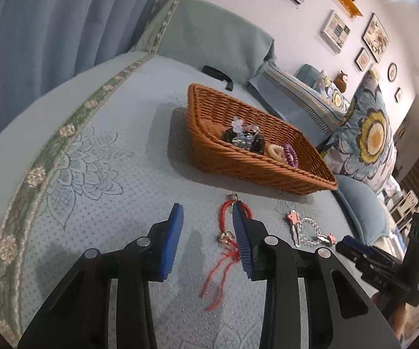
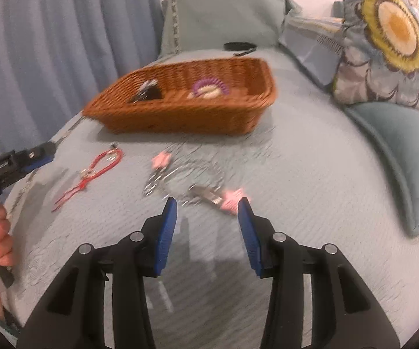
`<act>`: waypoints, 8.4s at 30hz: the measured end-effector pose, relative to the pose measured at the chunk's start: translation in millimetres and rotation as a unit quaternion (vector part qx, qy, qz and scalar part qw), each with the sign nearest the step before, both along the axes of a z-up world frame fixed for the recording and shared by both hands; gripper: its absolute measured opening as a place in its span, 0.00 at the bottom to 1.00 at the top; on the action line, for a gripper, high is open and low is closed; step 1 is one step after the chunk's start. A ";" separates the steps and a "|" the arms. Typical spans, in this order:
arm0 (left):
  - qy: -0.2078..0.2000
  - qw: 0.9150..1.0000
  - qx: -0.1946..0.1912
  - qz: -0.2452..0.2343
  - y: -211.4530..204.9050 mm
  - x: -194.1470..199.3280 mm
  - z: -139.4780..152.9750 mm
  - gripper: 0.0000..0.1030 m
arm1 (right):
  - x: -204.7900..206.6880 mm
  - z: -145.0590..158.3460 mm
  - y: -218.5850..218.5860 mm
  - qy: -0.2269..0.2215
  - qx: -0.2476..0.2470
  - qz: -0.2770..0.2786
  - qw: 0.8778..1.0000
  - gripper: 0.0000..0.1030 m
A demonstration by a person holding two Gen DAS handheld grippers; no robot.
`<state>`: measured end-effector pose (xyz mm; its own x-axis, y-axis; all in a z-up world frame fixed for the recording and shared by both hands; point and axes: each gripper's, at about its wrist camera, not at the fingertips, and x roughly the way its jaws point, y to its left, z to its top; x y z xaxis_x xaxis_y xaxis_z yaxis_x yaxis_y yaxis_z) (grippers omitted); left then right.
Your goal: Organize jewelry
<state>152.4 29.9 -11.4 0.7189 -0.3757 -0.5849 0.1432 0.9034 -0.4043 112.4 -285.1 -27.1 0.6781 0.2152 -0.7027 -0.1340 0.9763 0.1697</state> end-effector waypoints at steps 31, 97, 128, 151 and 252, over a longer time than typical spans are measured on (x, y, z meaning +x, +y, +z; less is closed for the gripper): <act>0.060 0.990 0.088 -0.095 -60.4 12.1 -27.1 0.22 | 17.4 -18.8 -8.2 0.054 0.092 0.038 0.994 0.39; -0.047 0.996 -0.013 -0.070 -30.6 -15.0 33.8 0.06 | -0.1 42.8 -7.9 -0.068 0.047 -0.011 0.997 0.19; -0.026 0.986 0.090 -0.141 -152.2 112.2 21.8 0.07 | 204.0 30.4 -1.7 0.092 0.082 0.001 0.992 0.19; -0.137 0.989 0.016 -0.052 -40.1 -35.0 100.2 0.58 | 68.6 97.5 -7.7 -0.044 0.066 0.019 0.997 0.47; -0.114 0.991 0.029 -0.069 -57.7 -11.7 61.5 0.02 | 56.4 78.3 34.9 -0.069 0.062 0.024 0.995 0.20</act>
